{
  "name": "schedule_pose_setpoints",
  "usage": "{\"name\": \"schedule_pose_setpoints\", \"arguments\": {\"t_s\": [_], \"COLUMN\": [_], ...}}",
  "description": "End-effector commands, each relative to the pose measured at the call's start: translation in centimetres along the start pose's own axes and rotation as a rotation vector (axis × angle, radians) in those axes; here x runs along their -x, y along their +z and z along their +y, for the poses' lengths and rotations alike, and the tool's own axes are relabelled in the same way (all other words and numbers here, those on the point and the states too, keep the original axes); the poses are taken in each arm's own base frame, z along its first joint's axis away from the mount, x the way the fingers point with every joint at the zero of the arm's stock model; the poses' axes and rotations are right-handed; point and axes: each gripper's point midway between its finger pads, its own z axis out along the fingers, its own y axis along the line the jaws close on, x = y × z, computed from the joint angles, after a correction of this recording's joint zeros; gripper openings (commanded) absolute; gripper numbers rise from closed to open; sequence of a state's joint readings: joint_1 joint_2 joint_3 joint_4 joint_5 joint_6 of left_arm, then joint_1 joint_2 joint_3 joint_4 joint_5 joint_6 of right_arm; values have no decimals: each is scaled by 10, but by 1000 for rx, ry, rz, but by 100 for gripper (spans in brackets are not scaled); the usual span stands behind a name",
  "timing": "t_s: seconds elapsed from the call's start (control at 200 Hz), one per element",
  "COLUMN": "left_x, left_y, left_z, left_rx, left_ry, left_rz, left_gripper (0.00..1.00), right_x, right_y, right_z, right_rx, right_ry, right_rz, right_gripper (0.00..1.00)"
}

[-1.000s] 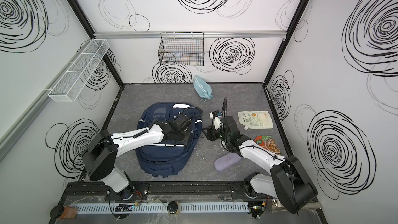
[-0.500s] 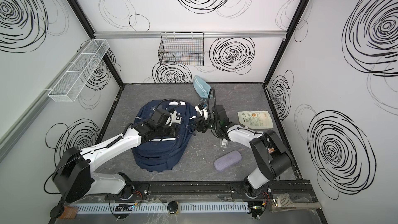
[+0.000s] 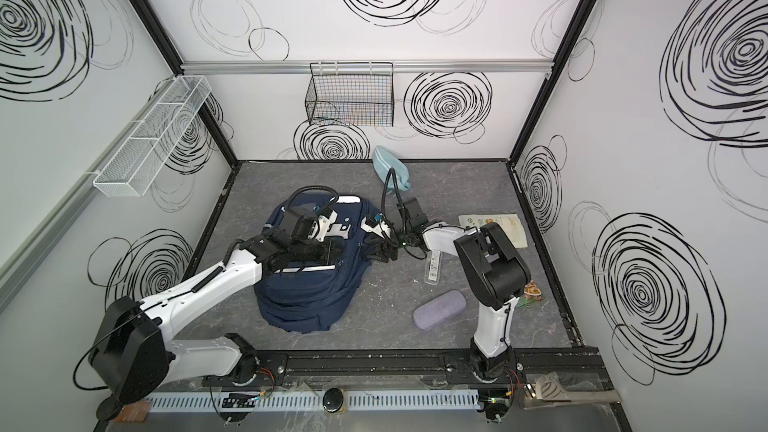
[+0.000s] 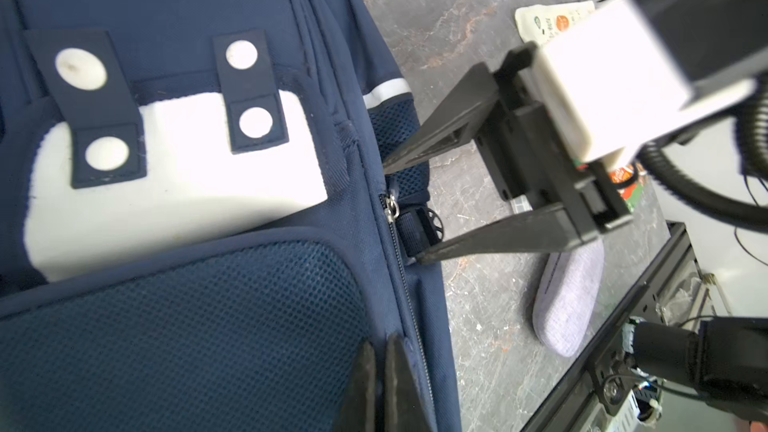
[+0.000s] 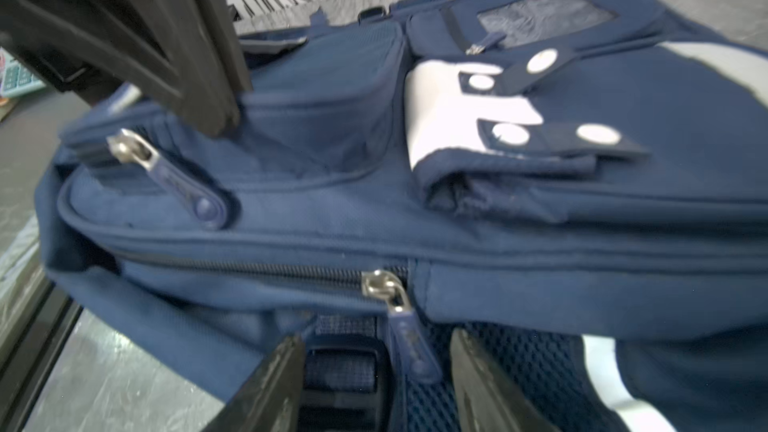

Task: Pack the student bag

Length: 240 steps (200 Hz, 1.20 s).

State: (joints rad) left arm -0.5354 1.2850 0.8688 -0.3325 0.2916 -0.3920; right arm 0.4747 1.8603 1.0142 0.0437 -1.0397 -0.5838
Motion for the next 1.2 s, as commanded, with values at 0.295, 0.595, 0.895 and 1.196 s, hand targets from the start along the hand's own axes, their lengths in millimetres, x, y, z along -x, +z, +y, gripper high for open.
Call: {"name": "schedule_pose_setpoints", "arguments": {"t_s": [0.295,0.595,0.895,1.196], "left_x": [31,32,42,52], "left_y": [-18,-17,-21,-19], "left_z": [-34,-33,-13,0], "left_rx": [-153,-163,-119,-102], "left_ry": [94,81,8,-84], "left_rz": [-139,-146,-191,-230], "left_gripper": [0,0,0,0], "right_x": [2,19,10,22], "right_y": [11,17,4,0], "right_z": [-11,-2,-4,12], "right_rx": [-6,22,-15,-70], "right_ry": [-100,-126,-15,27], "right_rz": [6,-74,-74,-104], "right_gripper": [60,49,20,3]}}
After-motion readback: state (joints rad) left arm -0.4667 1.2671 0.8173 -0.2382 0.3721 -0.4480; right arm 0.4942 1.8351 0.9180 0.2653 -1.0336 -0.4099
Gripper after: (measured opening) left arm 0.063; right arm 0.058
